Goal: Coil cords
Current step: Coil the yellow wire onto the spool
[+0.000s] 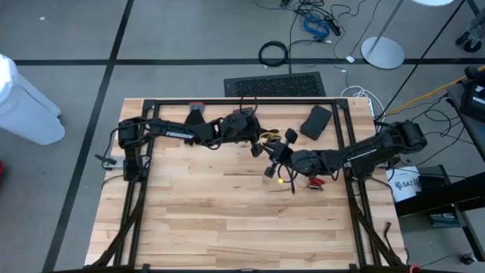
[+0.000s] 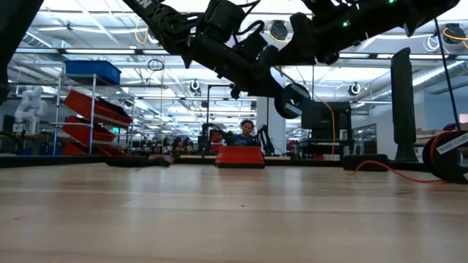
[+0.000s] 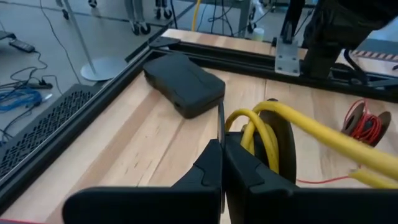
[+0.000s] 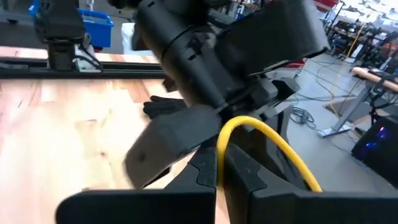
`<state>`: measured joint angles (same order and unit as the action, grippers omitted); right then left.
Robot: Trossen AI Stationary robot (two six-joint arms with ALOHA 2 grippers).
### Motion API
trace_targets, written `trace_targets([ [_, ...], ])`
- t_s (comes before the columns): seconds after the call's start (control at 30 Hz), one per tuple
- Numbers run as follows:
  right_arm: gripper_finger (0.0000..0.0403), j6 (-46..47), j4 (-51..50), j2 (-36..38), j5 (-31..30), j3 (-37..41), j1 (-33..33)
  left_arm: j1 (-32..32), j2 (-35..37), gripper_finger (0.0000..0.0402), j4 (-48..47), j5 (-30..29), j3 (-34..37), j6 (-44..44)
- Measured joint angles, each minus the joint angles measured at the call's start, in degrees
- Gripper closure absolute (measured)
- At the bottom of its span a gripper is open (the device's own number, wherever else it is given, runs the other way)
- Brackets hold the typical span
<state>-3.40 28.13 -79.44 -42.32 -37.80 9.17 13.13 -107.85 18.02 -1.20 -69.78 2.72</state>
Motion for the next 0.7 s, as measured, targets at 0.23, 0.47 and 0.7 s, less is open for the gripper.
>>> trace_targets([
  [0.23,0.0403,-0.2,-2.6,0.0,-3.0,0.1,0.8,0.3,0.0,0.0401,2.5,1.9,0.0,1.9],
  [0.47,0.0403,1.4,-4.9,0.0,-4.3,0.6,0.7,0.8,0.0,0.0402,4.7,4.0,0.0,4.5],
  [0.7,0.0403,5.0,-4.8,0.0,-4.2,3.4,0.2,0.8,0.0,0.0401,6.8,4.6,0.0,6.4],
])
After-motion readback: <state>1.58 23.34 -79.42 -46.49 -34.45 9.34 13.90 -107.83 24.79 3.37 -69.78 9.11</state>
